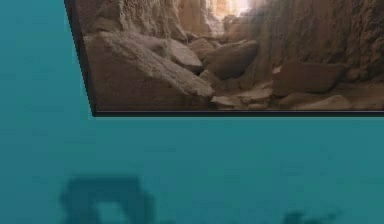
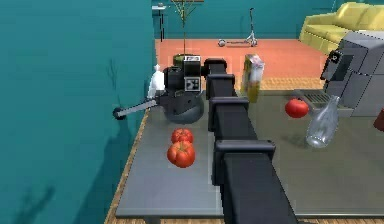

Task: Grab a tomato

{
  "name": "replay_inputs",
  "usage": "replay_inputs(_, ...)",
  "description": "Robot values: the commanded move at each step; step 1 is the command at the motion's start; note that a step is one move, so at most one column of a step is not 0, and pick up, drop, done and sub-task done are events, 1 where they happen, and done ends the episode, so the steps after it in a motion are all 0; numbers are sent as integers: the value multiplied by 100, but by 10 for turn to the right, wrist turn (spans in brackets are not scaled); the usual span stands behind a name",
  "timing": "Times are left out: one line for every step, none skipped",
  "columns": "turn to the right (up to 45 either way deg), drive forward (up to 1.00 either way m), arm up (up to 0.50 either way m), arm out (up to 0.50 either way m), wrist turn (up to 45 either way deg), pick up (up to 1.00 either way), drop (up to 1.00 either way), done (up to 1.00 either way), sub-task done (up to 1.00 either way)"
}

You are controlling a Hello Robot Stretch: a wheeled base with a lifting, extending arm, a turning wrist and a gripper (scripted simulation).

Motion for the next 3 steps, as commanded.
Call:
replay_inputs(0, 0, 0, 0, 390, 0, 0, 0, 0)
replay_inputs(0, 0, -28, 0, 0, 0, 0, 0, 0)
replay_inputs(0, 0, 0, 0, 0, 100, 0, 0, 0)
